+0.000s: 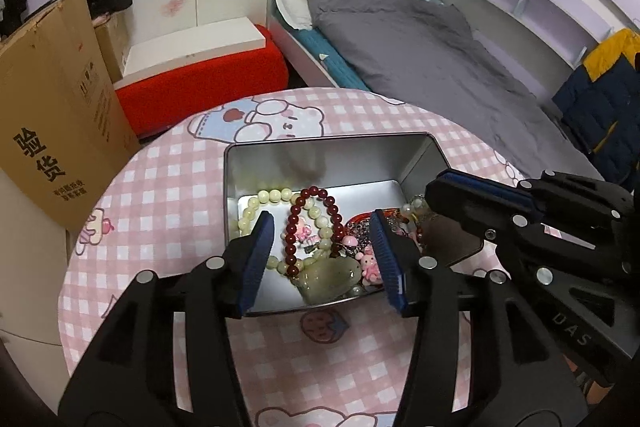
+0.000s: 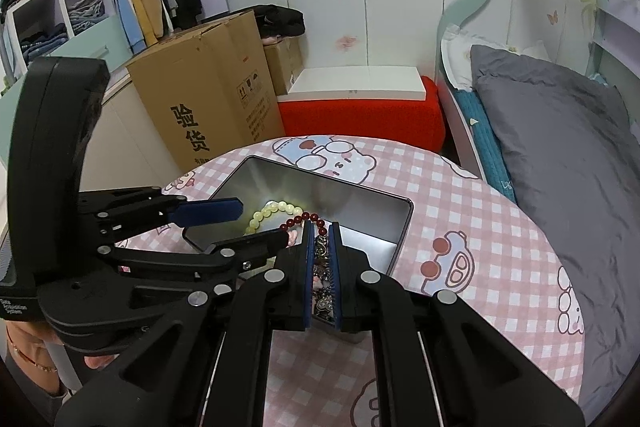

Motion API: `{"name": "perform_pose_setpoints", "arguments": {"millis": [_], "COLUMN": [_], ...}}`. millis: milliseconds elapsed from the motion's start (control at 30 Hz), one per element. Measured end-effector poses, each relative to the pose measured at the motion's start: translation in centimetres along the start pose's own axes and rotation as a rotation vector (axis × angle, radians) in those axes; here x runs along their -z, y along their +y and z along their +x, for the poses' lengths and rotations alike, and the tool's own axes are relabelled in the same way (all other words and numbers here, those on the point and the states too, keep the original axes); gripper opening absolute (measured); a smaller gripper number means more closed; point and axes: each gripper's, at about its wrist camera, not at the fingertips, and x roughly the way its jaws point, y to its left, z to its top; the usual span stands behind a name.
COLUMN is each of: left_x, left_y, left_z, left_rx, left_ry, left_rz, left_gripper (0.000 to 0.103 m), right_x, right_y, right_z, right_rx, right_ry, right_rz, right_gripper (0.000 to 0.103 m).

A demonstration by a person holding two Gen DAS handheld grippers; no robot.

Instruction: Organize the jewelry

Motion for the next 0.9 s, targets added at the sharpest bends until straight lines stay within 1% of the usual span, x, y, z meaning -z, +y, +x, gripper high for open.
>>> {"name": "perform_pose_setpoints", "arguments": {"millis": [200, 333, 400, 500, 567, 600, 700, 733, 767, 833, 900], "left_x": [-0.2, 0.1, 0.2, 0.6, 1.1, 1.4, 2.5, 2.8, 3.3, 4.4, 5.4], "left_y": [0.1, 0.0, 0.1, 0.0, -0.1, 0.0, -0.7, -0.9, -1.1, -1.5, -1.8], "left_z": [-1.5, -3.2, -4.2, -6.1, -7.5, -8.1, -10.8, -11.5, -12.3, -14.5, -16.2], "left_rx": [0.0, -0.018, -0.027, -0.053, -0.071, -0.084, -0.147, -0.155, -0.163, -0.167, -0.175], "left_ry": [-0.026, -0.059, -0.078, -0.116, -0.141, -0.151, -0.208, -0.223, -0.241, -0.289, -0.315], "left_rz": [-0.015, -0.021, -0.026, -0.038, -0.043, -0.043, -0.026, -0.023, -0.021, -0.019, -0.024], "left_gripper": [0.051, 0.058, 0.062, 0.065, 0.069, 0.069, 0.071, 0.074, 0.075, 0.077, 0.08], "right_x": [-0.1, -0.3, -0.4, -0.5, -0.4, -0.3, 0.4, 0.6, 1.1, 1.6, 2.4], "right_y": [0.0, 0.0, 0.3, 0.6, 1.1, 1.3, 2.3, 2.7, 3.2, 3.8, 4.7], "right_z": [-0.6, -1.8, -2.9, -4.5, -6.0, -6.5, -8.8, -9.5, -10.5, -11.7, -13.2], "right_rx": [-0.01, -0.02, -0.008, -0.005, 0.014, 0.017, 0.055, 0.068, 0.074, 0.068, 0.071], "right_ry": [-0.015, -0.042, -0.061, -0.086, -0.11, -0.116, -0.153, -0.164, -0.178, -0.192, -0.215], "right_rz": [0.014, 0.035, 0.032, 0.033, 0.024, 0.02, 0.0, -0.009, -0.016, -0.019, -0.03], "right_gripper": [0.007, 0.008, 0.012, 0.022, 0.032, 0.035, 0.05, 0.054, 0.056, 0.064, 0.07]}}
